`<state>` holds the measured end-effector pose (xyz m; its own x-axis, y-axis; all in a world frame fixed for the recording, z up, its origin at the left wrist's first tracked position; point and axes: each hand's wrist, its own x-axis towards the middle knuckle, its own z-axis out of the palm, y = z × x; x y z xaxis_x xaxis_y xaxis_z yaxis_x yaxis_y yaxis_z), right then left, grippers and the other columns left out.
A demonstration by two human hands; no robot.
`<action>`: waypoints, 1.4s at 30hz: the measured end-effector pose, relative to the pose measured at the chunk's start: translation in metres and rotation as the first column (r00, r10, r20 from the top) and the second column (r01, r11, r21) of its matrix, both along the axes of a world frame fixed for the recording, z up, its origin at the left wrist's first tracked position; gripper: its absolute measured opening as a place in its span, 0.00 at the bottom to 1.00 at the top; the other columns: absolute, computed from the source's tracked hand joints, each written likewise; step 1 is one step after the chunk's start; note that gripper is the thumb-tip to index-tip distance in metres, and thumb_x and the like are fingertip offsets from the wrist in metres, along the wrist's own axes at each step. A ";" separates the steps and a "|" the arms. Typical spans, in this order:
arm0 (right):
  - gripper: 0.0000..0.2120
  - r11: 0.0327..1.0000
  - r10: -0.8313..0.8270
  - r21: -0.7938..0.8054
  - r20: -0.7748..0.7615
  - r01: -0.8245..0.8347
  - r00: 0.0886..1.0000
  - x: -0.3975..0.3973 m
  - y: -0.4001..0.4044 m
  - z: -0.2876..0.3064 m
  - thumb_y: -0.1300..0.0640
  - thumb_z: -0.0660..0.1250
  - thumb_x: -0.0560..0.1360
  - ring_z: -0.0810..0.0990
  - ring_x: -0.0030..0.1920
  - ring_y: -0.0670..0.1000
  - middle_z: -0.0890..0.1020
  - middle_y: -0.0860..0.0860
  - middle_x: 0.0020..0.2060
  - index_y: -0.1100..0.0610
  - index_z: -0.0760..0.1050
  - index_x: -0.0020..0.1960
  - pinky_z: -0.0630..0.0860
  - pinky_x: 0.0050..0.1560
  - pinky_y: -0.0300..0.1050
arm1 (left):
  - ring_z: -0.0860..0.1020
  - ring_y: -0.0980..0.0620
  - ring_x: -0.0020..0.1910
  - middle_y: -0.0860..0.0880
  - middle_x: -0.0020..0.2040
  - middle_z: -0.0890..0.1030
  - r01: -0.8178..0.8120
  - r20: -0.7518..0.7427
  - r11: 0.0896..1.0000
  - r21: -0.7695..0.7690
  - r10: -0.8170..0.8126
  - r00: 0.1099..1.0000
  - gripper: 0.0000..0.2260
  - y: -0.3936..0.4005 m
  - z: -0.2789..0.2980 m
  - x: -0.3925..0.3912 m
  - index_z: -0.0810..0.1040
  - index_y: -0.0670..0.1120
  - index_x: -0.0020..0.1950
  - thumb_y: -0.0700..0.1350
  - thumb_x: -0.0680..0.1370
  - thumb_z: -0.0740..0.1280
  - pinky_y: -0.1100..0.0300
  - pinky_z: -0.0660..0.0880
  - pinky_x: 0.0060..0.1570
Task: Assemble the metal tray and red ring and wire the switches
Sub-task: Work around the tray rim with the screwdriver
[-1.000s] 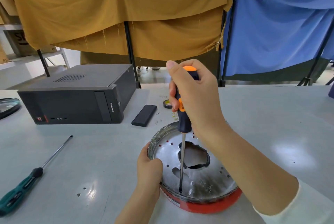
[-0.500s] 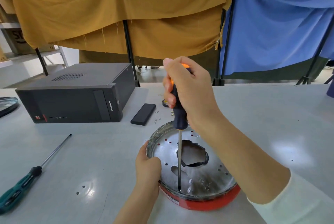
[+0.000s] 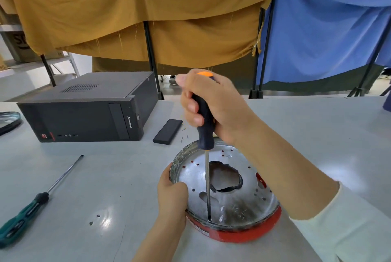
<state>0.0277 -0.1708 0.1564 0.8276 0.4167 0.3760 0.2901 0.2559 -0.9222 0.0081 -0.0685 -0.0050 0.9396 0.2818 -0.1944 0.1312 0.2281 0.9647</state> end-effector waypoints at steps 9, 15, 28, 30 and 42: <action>0.12 0.982 0.150 -0.123 0.031 -0.145 0.988 -0.006 -0.012 0.008 0.54 0.64 0.74 0.76 0.27 0.52 0.75 0.51 0.29 0.56 0.72 0.34 0.74 0.32 0.42 | 0.82 0.41 0.47 0.42 0.50 0.83 -0.004 -0.010 1.000 0.013 0.004 1.000 0.29 -0.002 0.002 -0.001 0.77 0.45 0.61 0.24 0.69 0.49 0.47 0.81 0.44; 0.10 0.925 0.379 -0.034 -0.031 -0.380 0.925 -0.003 -0.010 0.010 0.60 0.56 0.74 0.69 0.20 0.48 0.71 0.49 0.24 0.56 0.66 0.34 0.66 0.25 0.37 | 0.80 0.41 0.44 0.39 0.51 0.82 0.000 -0.006 1.000 0.011 0.000 1.000 0.30 0.000 0.001 -0.001 0.76 0.43 0.63 0.24 0.69 0.49 0.56 0.76 0.37; 0.14 0.981 0.194 0.029 -0.073 -0.193 0.978 0.005 -0.017 0.007 0.52 0.62 0.74 0.79 0.31 0.52 0.77 0.50 0.30 0.55 0.72 0.31 0.75 0.31 0.42 | 0.81 0.39 0.48 0.41 0.52 0.83 -0.010 -0.016 1.000 0.023 0.010 1.000 0.30 -0.001 0.001 0.000 0.76 0.44 0.63 0.24 0.69 0.49 0.47 0.80 0.44; 0.12 0.953 0.300 0.067 -0.099 -0.295 0.949 0.006 -0.020 0.008 0.54 0.59 0.74 0.77 0.27 0.51 0.75 0.49 0.28 0.55 0.69 0.32 0.72 0.28 0.39 | 0.81 0.40 0.46 0.41 0.51 0.83 -0.006 -0.011 0.999 0.032 0.006 1.000 0.31 -0.001 0.000 0.000 0.76 0.44 0.63 0.24 0.69 0.49 0.49 0.79 0.41; 0.13 0.978 -0.194 0.092 0.091 0.185 0.977 -0.002 -0.007 -0.002 0.57 0.64 0.78 0.68 0.21 0.50 0.72 0.52 0.26 0.58 0.72 0.35 0.67 0.24 0.38 | 0.81 0.42 0.46 0.41 0.50 0.83 -0.023 0.002 1.000 0.009 0.023 1.000 0.30 -0.002 0.001 0.000 0.78 0.45 0.61 0.23 0.69 0.49 0.52 0.79 0.41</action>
